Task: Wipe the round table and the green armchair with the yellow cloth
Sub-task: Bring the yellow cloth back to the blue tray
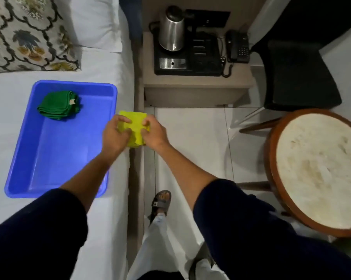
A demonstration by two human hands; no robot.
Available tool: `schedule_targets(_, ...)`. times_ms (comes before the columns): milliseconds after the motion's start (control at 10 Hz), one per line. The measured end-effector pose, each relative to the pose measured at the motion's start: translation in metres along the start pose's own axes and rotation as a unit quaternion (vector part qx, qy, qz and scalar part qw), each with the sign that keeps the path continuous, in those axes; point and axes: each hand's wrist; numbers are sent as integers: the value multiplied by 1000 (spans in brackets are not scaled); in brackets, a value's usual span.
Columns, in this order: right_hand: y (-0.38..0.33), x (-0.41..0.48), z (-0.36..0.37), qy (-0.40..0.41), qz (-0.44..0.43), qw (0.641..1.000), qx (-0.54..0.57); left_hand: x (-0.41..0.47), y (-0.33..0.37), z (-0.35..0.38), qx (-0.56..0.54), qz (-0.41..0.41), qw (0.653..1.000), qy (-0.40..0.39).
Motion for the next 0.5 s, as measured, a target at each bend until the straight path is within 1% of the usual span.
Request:
schedule_targets(100, -39, 53, 51, -17, -62, 998, -25, 57, -16, -47, 21, 29, 998, 57)
schedule_targets(200, -61, 99, 94, -39, -104, 990, -84, 112, -28, -76, 20, 41, 995, 84)
schedule_targets(300, -59, 130, 118, -80, -167, 954, -236, 146, -41, -84, 60, 24, 995, 77)
schedule_targets(400, -45, 146, 128, -93, -244, 848, -461, 162, -59, -79, 295, 16, 955, 14)
schedule_targets(500, -37, 146, 120, -114, -287, 829, -467, 161, -68, -79, 466, 29, 884, 25)
Point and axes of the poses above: each hand's wrist, its own x-axis towards the middle knuckle, its own z-axis out of the palm, y = z × x, and after that the axes turned 9 degrees about -z, right-handed
